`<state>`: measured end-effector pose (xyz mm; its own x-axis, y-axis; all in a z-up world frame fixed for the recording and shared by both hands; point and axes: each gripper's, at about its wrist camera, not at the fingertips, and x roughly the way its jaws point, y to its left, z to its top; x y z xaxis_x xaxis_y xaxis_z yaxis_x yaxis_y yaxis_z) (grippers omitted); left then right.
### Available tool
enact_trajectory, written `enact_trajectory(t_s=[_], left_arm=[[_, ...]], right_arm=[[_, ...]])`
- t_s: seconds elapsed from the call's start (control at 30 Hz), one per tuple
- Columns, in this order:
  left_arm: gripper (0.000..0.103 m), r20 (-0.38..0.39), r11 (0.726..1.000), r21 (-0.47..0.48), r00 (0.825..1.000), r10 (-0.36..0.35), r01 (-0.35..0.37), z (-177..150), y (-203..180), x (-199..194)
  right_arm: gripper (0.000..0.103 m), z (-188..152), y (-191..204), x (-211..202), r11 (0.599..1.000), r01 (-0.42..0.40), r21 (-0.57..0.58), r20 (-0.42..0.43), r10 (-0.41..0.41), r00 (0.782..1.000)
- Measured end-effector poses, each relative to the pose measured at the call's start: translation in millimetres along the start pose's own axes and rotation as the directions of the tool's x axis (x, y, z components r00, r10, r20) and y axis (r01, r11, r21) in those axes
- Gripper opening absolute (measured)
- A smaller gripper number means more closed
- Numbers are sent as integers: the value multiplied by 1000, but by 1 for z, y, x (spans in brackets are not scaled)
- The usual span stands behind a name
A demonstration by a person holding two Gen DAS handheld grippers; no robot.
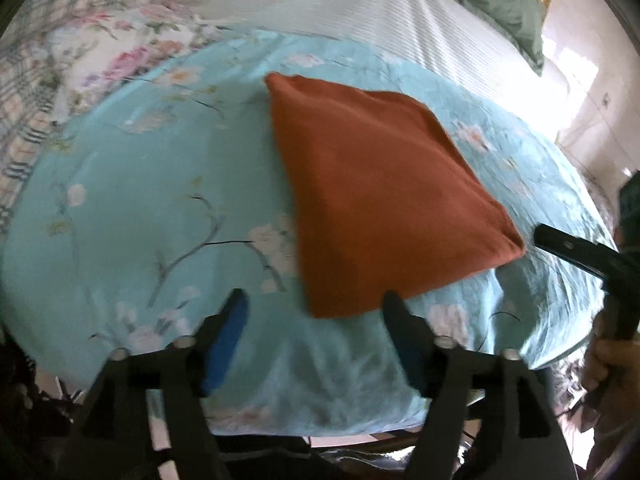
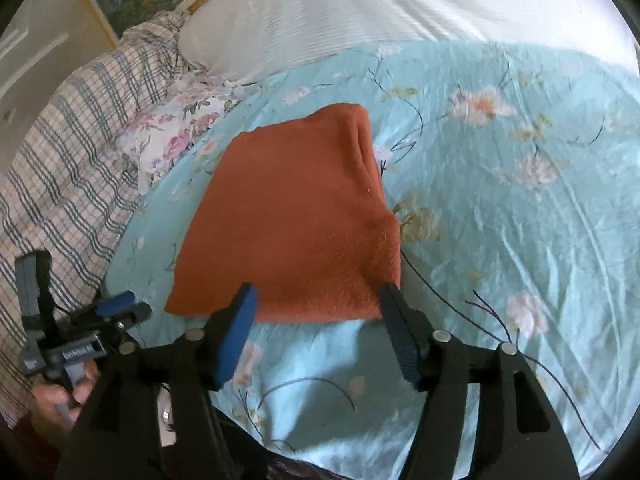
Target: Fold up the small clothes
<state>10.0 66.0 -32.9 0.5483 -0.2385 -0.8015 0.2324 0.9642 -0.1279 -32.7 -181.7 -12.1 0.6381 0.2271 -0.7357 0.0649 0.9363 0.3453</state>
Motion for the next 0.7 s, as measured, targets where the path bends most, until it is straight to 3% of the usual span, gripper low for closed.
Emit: enact_trajectory(t_s=[0.07,0.2,0.37,0.5,0.7], left_arm=[[82,13,1000,-2,999,31,-31,-3,0,-7],[83,23,990,25,990,140,-141,-10,-3,-14],[83,10,963,140,973,229,-228,-29,-15,-8],[83,-6,955,185,971,239,-234,-43,-21,-6],[83,90,940,169,954,285,-297,-32,-21,-30]], right_arm=[[75,-5,4,-1,999,43,-25,-9,-44,999],[77,-20,10,-5,989,120,-91,-23,-123,992],[83,-37,10,-8,990,111,-89,-62,-117,991],[85,-46,14,-10,989,109,-96,-84,-117,990],[87,-31,26,-31,988,94,-121,-47,-100,994]])
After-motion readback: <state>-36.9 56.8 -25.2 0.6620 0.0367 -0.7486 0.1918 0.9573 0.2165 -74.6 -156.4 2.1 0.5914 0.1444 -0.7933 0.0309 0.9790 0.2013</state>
